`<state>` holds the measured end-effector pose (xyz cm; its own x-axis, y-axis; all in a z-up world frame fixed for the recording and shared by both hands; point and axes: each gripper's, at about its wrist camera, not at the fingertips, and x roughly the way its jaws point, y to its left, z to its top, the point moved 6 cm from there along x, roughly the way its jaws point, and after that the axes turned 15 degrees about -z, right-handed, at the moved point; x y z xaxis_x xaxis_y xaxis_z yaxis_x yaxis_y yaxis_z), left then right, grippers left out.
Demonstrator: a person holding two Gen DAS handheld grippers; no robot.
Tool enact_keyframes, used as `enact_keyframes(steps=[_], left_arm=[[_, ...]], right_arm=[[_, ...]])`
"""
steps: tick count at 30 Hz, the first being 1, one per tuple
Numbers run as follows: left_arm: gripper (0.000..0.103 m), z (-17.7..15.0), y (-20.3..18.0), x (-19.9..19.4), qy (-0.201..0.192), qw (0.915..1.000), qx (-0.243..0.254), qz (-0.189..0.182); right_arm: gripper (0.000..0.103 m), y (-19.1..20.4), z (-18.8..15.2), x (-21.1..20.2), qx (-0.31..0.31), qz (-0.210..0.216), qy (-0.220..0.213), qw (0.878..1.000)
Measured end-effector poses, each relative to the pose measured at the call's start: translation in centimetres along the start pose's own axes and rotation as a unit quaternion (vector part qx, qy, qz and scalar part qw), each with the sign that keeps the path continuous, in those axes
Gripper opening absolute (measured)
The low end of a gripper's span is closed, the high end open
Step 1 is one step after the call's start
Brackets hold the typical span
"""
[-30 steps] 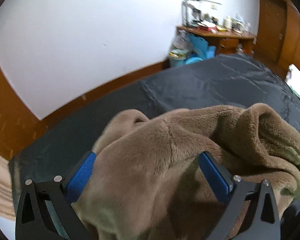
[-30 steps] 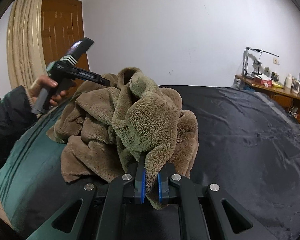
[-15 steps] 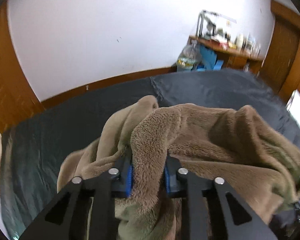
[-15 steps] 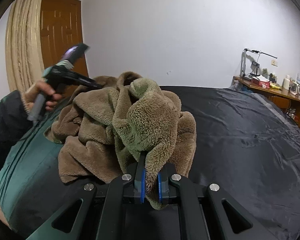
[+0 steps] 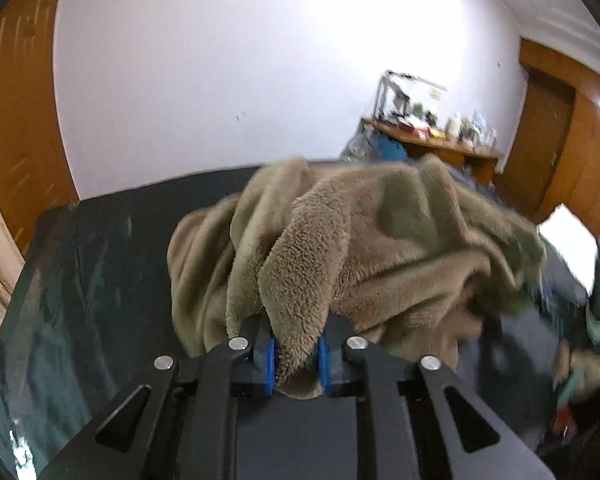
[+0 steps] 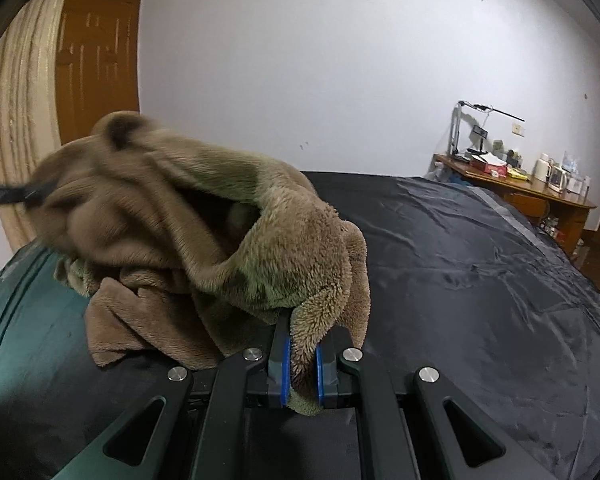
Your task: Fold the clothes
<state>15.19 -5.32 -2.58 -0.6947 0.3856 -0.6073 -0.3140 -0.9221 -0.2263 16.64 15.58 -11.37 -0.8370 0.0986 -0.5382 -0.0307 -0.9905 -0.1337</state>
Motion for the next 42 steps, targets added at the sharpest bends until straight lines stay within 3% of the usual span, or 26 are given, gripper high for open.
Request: enact_keyframes(steps=[2,4,6,7,8,10,15,18,21,24,26,27,28,30,36,42], left_arm=[[0.046,-1.7,-0.3,0.0,0.013,0.9996,0.021,0.014],[0.085,-2.9,-0.4,0.1,0.018,0.9989,0.035,0.028],[0.086,-3.3,-0.4,0.4,0.013,0.9983,0.043,0.038],[0.086,-3.2,-0.5,0.6,0.011,0.998,0.047,0.042],[0.086,-3.3,-0.3,0.4,0.007,0.9977,0.049,0.047],[0.086,-2.8,0.2,-0.5,-0.006,0.9975,0.048,0.051],[0.087,0.2,1.0,-2.3,-0.046,0.9965,0.059,0.037],[0.094,2.7,0.6,-1.8,-0.058,0.9955,0.075,0.01],[0.099,4.2,0.0,-0.9,-0.048,0.9949,0.084,-0.029],[0.099,5.0,0.4,2.0,-0.006,0.9933,0.082,-0.082],[0.095,4.7,0.6,4.3,0.032,0.9903,0.079,-0.109],[0.074,4.5,0.7,5.1,0.045,0.99,0.079,-0.107],[0.04,4.3,0.9,5.7,0.056,0.9902,0.078,-0.102],[0.018,3.8,1.0,6.3,0.067,0.991,0.066,-0.095],[0.015,2.0,0.6,3.0,0.021,0.9941,0.078,-0.072],[0.015,1.6,2.6,-1.5,-0.025,0.9984,0.042,-0.028]], right_arm=[[0.01,0.0,0.3,0.3,0.01,0.008,0.011,1.0],[0.012,0.1,0.5,0.5,0.015,0.013,0.014,1.0],[0.018,0.2,0.5,0.6,0.013,0.006,0.012,1.0],[0.029,0.3,0.5,0.6,0.012,-0.001,0.012,1.0],[0.055,0.2,0.4,0.4,0.011,-0.009,0.011,1.0],[0.083,0.1,0.3,-0.1,0.019,-0.012,0.002,1.0],[0.083,0.2,0.5,-0.4,0.01,-0.007,-0.001,1.0],[0.083,0.1,0.5,-0.1,0.022,0.001,0.008,1.0],[0.083,-0.1,0.2,0.0,0.028,0.008,0.014,0.999],[0.083,-0.3,0.0,0.0,0.023,0.011,0.012,1.0],[0.083,-0.5,0.0,0.0,0.02,0.013,0.011,1.0],[0.083,-0.6,-0.1,0.1,0.019,0.013,0.01,1.0],[0.083,-0.7,0.0,0.2,0.019,0.014,0.011,1.0],[0.083,-0.9,-0.1,0.5,0.018,0.015,0.011,1.0],[0.083,-1.9,-0.2,0.7,0.012,0.013,0.005,1.0],[0.083,-1.3,-0.2,-0.7,-0.038,0.034,-0.024,0.998]])
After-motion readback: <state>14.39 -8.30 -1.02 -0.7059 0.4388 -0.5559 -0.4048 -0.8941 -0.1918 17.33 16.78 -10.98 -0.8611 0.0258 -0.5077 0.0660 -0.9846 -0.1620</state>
